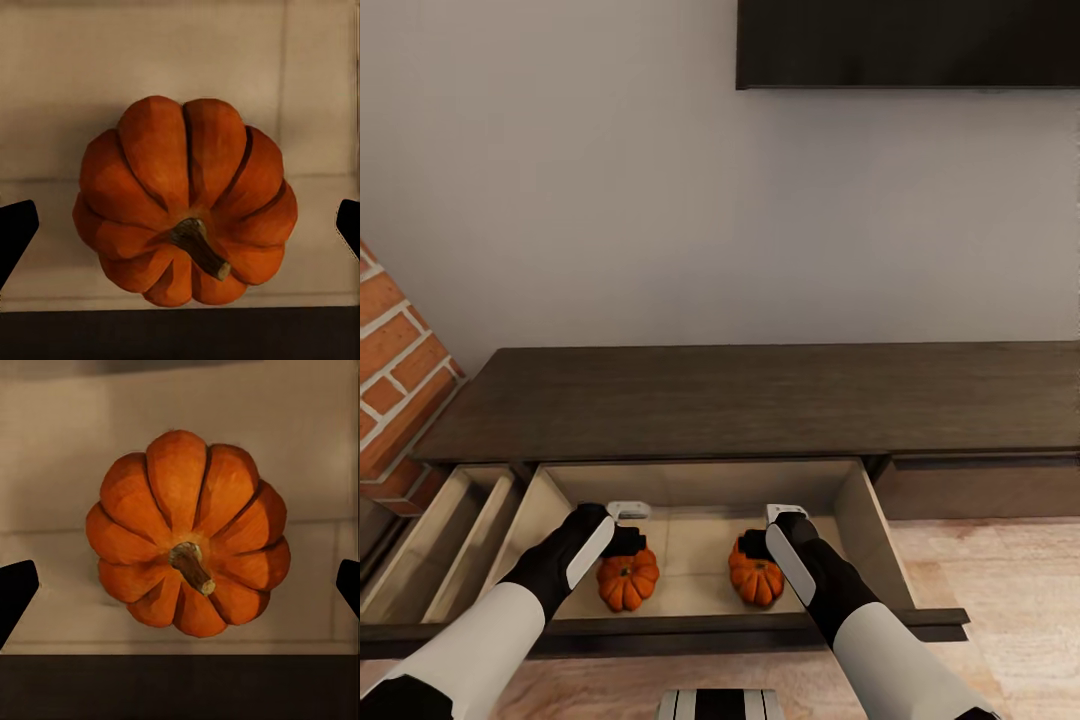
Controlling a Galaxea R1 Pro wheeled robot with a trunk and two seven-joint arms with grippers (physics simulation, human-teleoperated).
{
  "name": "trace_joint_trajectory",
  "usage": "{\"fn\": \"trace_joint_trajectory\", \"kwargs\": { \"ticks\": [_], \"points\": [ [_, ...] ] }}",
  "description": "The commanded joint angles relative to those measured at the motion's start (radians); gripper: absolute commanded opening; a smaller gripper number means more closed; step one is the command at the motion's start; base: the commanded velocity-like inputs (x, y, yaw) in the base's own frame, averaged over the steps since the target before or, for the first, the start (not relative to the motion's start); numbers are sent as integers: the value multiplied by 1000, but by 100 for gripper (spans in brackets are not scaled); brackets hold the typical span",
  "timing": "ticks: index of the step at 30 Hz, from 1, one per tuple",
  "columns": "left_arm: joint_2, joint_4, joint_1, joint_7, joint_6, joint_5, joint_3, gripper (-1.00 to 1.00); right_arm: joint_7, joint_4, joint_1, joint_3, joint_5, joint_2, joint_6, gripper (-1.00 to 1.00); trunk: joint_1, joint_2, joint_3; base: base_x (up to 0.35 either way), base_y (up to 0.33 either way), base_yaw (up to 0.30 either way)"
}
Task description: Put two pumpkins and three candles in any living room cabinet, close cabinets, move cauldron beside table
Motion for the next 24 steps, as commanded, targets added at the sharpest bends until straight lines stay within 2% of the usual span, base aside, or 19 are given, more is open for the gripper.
{"fn": "trace_joint_trajectory", "kwargs": {
  "ticks": [1, 12, 16, 20, 24],
  "points": [
    [1, -2, -1, 9, 2, 11, -6, 100, -10, -1, -1, 3, -11, 0, 2, 100, -1, 0, 3, 0, 0, 0],
    [-4, 0, -3, 9, 31, 12, -2, 100, -10, -1, -1, 3, -11, 0, 4, 100, -6, 3, 46, 0, 0, 0],
    [-5, 1, -5, 10, 87, 18, 3, 100, -10, -1, -1, 3, -10, 0, 7, 100, -7, 3, 61, 0, 0, 0],
    [-5, 0, -6, 11, 166, 21, 5, 100, -11, -1, -1, 4, -10, 0, 13, 100, -23, 31, 74, 0, 0, 0],
    [-5, 1, -7, 12, 200, 22, 6, 100, -14, -1, -1, 4, -11, 0, 24, 100, -38, 59, 86, 0, 0, 0]
  ]
}}
